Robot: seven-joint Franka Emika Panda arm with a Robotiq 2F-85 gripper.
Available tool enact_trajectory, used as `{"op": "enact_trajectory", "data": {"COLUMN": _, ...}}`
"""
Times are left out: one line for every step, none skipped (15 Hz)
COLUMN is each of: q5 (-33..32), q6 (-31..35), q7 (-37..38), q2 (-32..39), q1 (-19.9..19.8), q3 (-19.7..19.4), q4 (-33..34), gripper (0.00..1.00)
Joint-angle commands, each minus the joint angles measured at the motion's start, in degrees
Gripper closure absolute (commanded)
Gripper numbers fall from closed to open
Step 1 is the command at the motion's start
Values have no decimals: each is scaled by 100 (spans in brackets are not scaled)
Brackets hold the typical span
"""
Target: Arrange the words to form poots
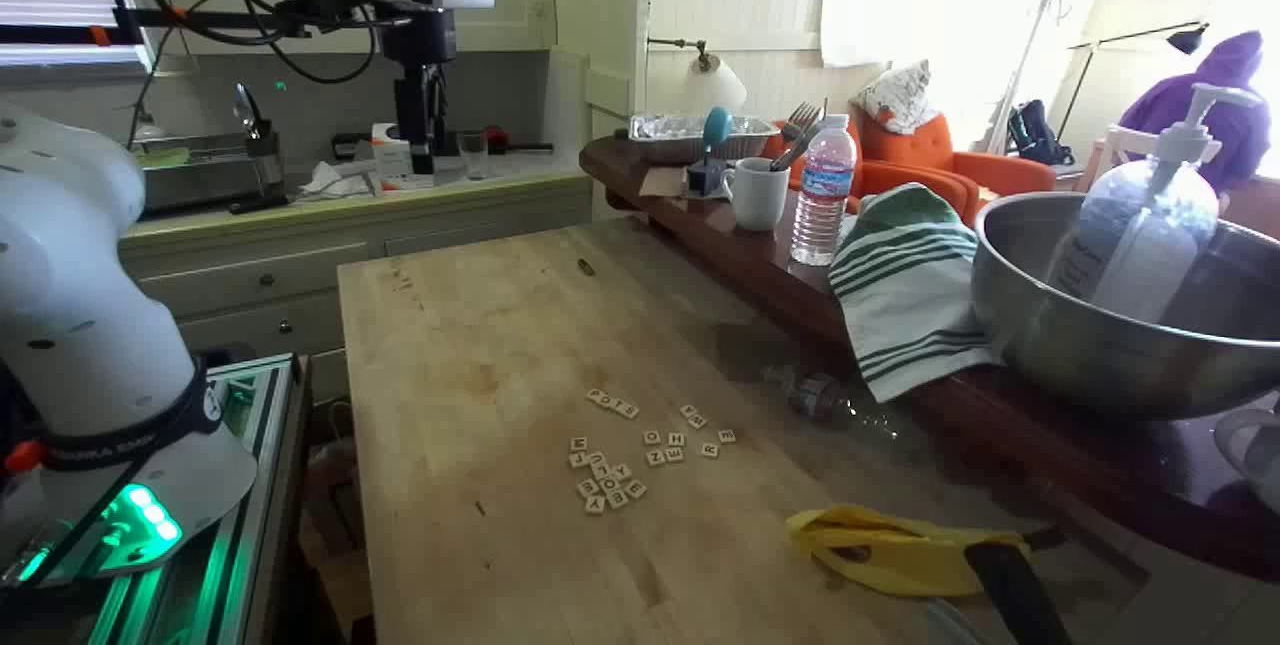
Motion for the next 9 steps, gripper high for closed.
{"op": "enact_trajectory", "data": {"q5": 20, "q6": -17, "q7": -23, "q2": 0, "q1": -43, "q3": 31, "q4": 12, "gripper": 0}}
{"op": "enact_trajectory", "data": {"q5": 20, "q6": -17, "q7": -23, "q2": 0, "q1": -43, "q3": 31, "q4": 12, "gripper": 0}}
{"op": "enact_trajectory", "data": {"q5": 20, "q6": -17, "q7": -23, "q2": 0, "q1": -43, "q3": 31, "q4": 12, "gripper": 0}}
{"op": "enact_trajectory", "data": {"q5": 20, "q6": -17, "q7": -23, "q2": 0, "q1": -43, "q3": 31, "q4": 12, "gripper": 0}}
{"op": "enact_trajectory", "data": {"q5": 20, "q6": -17, "q7": -23, "q2": 0, "q1": -43, "q3": 31, "q4": 12, "gripper": 0}}
{"op": "enact_trajectory", "data": {"q5": 20, "q6": -17, "q7": -23, "q2": 0, "q1": -43, "q3": 31, "q4": 12, "gripper": 0}}
{"op": "enact_trajectory", "data": {"q5": -27, "q6": 90, "q7": -54, "q2": 105, "q1": -105, "q3": -10, "q4": 0, "gripper": 0}}
{"op": "enact_trajectory", "data": {"q5": -73, "q6": 351, "q7": -283, "q2": 230, "q1": -141, "q3": -132, "q4": -64, "gripper": 0}}
{"op": "enact_trajectory", "data": {"q5": -75, "q6": 477, "q7": -437, "q2": 296, "q1": -141, "q3": -206, "q4": -87, "gripper": 0}}
